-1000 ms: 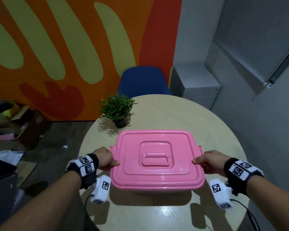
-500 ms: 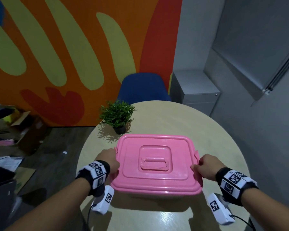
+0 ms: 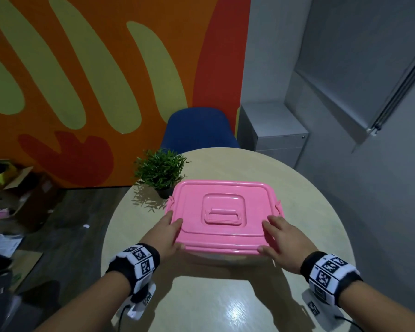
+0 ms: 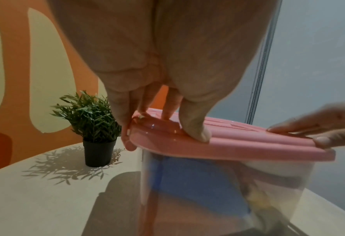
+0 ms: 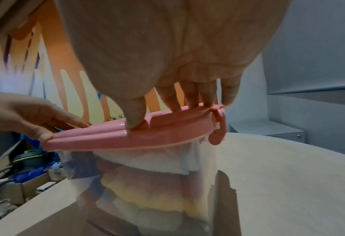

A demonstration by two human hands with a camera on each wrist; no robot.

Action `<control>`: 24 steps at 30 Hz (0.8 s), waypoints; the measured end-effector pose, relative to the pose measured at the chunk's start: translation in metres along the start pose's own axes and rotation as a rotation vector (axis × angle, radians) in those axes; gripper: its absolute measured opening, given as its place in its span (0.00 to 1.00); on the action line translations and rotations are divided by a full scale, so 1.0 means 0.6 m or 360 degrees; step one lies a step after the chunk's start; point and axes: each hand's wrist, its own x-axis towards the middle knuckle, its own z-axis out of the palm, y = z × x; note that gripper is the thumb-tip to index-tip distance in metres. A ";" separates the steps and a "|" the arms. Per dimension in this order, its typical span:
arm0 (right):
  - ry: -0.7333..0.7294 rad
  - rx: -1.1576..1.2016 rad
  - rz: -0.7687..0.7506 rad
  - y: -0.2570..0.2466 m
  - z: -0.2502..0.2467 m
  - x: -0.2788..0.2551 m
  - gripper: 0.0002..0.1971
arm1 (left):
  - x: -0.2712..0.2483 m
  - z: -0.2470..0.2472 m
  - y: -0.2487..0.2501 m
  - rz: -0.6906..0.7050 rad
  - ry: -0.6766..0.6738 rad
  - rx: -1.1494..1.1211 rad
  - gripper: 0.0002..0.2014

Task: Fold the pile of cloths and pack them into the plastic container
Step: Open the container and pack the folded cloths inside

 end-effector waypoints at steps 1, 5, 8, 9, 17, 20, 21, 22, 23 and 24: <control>0.0013 -0.0024 0.0002 0.006 0.000 0.010 0.38 | 0.013 0.000 0.002 0.0006 0.0000 0.0025 0.35; 0.0119 -0.0034 0.0115 0.040 -0.014 0.063 0.29 | 0.076 -0.011 0.010 -0.0021 0.0103 0.0157 0.31; 0.0302 -0.0001 0.0091 0.060 -0.021 0.116 0.15 | 0.135 -0.016 0.032 0.0028 0.0240 0.0278 0.20; 0.0306 0.0028 0.0096 0.065 -0.021 0.136 0.14 | 0.154 -0.020 0.040 0.0007 0.0226 0.0274 0.19; 0.0106 0.0057 0.0199 0.121 -0.030 0.261 0.25 | 0.269 -0.034 0.045 -0.0127 0.0252 0.0131 0.20; 0.0083 0.0056 0.0219 0.129 -0.034 0.284 0.24 | 0.287 -0.036 0.038 -0.0137 0.0230 0.0110 0.20; 0.0069 0.0078 0.0231 0.125 -0.038 0.285 0.24 | 0.285 -0.042 0.039 -0.0151 0.0197 0.0076 0.20; 0.0067 0.0088 0.0234 0.124 -0.040 0.290 0.24 | 0.287 -0.043 0.039 -0.0154 0.0194 0.0073 0.20; 0.0053 0.0099 0.0224 0.122 -0.044 0.290 0.24 | 0.284 -0.047 0.042 -0.0162 0.0179 0.0077 0.21; 0.0067 0.0101 0.0191 0.121 -0.044 0.289 0.24 | 0.282 -0.043 0.045 -0.0152 0.0196 0.0101 0.23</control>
